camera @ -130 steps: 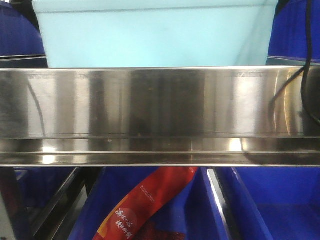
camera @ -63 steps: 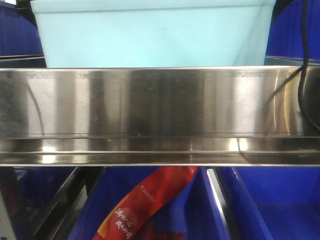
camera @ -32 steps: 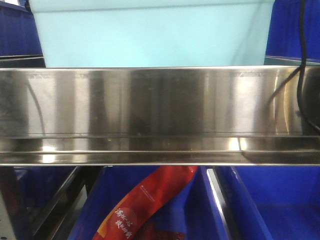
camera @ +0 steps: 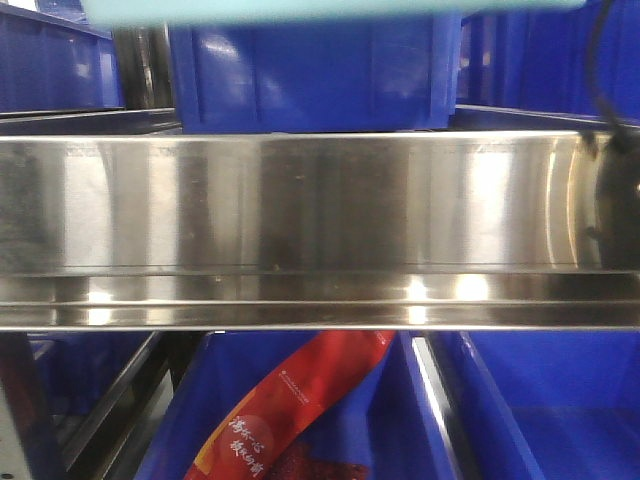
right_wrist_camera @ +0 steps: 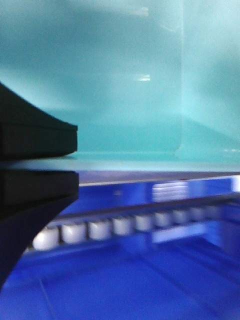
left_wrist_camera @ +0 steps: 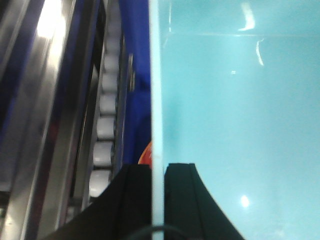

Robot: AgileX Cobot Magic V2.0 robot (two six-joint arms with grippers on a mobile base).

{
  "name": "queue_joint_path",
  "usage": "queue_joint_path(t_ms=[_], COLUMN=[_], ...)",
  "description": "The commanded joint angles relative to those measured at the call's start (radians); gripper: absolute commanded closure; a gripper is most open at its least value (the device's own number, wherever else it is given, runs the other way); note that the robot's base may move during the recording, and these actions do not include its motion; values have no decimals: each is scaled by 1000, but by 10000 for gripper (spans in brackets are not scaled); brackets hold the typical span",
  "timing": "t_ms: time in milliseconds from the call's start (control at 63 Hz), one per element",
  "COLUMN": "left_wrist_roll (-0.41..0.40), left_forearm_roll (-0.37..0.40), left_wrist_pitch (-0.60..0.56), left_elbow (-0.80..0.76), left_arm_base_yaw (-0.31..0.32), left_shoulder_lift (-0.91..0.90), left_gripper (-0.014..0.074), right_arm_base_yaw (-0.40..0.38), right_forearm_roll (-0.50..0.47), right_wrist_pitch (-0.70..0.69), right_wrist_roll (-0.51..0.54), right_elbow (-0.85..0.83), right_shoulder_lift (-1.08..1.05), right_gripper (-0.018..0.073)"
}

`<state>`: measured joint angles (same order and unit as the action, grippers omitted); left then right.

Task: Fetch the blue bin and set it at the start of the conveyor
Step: 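Lift the turquoise bin with both grippers and pull it off the shelf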

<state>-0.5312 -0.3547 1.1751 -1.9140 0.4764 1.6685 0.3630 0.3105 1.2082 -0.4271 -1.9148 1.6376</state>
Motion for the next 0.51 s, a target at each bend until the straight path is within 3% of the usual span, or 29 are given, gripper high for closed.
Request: queue_joint_path(t_ms=[0, 270, 492], left_wrist_roll=[-8, 7, 7], left_forearm_roll=[12, 7, 7], left_wrist_pitch=[-24, -20, -20], left_elbow=[-43, -166, -182], left_arm_base_yaw=[18, 18, 18], left_shoulder_lift=[-38, -55, -58], left_gripper=[708, 708, 708], right_arm_base_yaw=[32, 50, 50], right_forearm_roll=[-3, -1, 2], right_wrist_pitch=[-46, -42, -42], right_wrist_roll=[-10, -10, -10], right_elbow=[-35, -91, -122], right_shoulder_lift=[-38, -65, -65], right_gripper=[722, 722, 722])
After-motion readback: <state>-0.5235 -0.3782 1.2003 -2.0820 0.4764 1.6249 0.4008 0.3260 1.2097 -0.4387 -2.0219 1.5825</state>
